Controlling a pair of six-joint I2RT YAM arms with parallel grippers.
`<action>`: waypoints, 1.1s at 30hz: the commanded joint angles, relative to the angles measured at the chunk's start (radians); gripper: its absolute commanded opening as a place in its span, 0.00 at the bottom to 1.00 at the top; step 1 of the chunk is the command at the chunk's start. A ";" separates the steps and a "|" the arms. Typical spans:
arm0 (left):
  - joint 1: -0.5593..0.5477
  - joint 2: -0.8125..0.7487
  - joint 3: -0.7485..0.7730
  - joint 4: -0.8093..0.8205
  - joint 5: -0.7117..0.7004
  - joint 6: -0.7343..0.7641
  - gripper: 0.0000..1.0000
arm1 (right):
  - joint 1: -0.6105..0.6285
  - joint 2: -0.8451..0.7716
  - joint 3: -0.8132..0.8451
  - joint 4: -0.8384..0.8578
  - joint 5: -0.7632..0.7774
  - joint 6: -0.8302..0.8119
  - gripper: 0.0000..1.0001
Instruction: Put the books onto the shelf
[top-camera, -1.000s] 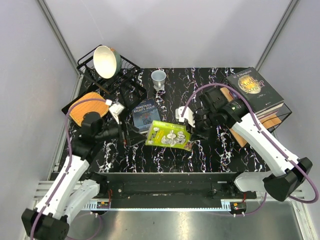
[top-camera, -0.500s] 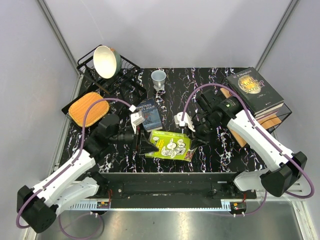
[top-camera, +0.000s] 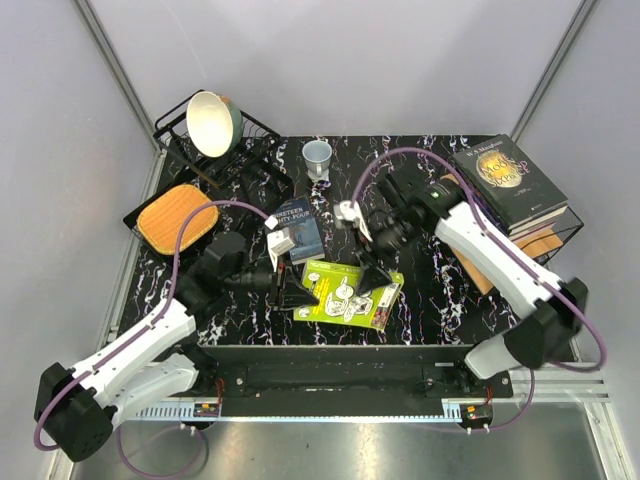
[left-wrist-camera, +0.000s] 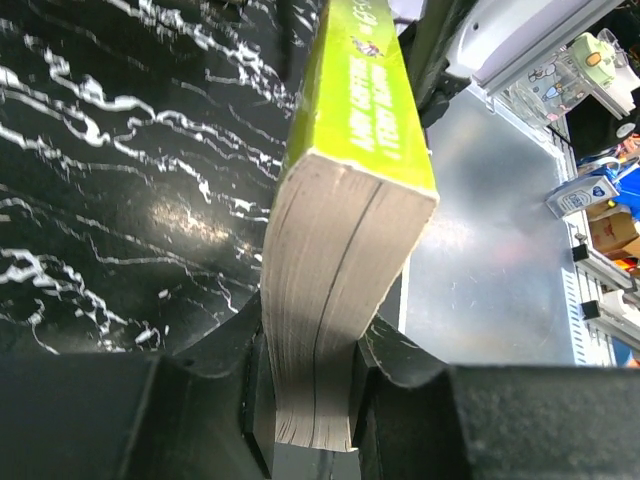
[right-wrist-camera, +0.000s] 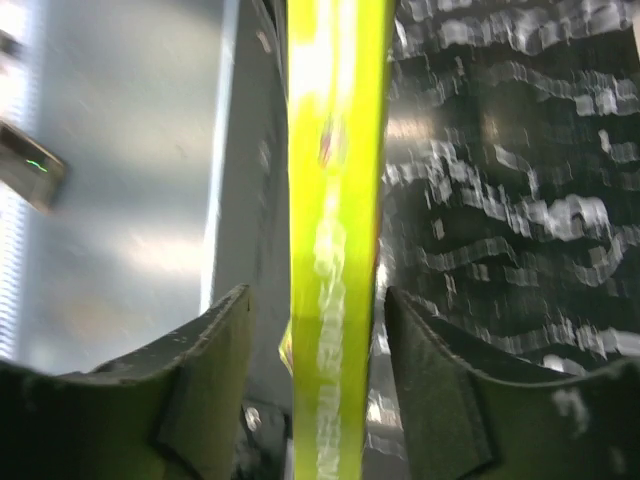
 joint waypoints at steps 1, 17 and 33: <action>-0.002 -0.037 -0.002 0.128 -0.020 -0.039 0.00 | 0.017 0.115 0.120 0.129 -0.249 0.186 0.65; 0.000 -0.126 -0.030 0.064 -0.277 -0.025 0.18 | 0.121 0.121 0.180 0.075 0.320 0.200 0.00; 0.003 -0.404 0.066 -0.439 -0.896 0.003 0.99 | 0.037 -0.057 -0.176 0.517 1.377 0.050 0.00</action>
